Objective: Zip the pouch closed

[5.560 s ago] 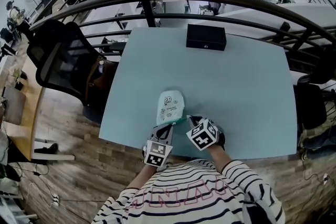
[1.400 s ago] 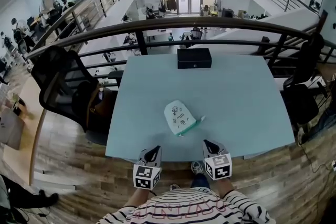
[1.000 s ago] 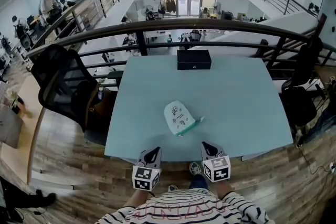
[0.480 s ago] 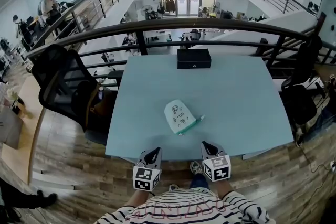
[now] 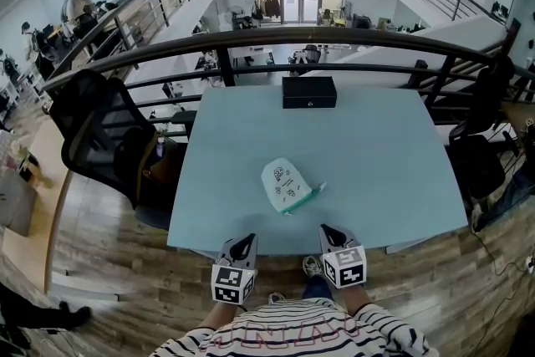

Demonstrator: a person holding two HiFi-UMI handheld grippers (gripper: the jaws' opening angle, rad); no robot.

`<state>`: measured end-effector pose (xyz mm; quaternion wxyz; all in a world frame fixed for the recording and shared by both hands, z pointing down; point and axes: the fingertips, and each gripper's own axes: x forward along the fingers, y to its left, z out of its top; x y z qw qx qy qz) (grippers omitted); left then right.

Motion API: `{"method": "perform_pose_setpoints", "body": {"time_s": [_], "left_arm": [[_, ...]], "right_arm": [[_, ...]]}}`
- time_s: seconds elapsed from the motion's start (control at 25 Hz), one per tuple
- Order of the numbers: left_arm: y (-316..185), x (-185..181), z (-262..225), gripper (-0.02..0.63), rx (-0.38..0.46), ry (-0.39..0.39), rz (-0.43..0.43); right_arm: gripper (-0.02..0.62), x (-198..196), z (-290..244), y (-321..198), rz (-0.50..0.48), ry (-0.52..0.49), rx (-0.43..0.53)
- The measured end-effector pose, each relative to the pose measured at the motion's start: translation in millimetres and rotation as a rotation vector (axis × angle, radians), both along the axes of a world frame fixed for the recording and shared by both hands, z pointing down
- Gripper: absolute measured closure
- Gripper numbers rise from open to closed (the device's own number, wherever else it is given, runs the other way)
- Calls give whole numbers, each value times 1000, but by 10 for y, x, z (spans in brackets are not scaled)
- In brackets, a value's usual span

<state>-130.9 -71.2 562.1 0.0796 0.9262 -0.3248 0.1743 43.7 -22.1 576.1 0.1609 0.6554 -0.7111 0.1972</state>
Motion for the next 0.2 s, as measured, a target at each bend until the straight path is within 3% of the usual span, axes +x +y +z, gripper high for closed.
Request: {"method": "perform_pose_setpoints", "body": {"time_s": [0.2], "left_arm": [[-11,35,44,583,-5,1,-1]], "right_arm": [[569,32,42,-11,1,-2,-1]]}}
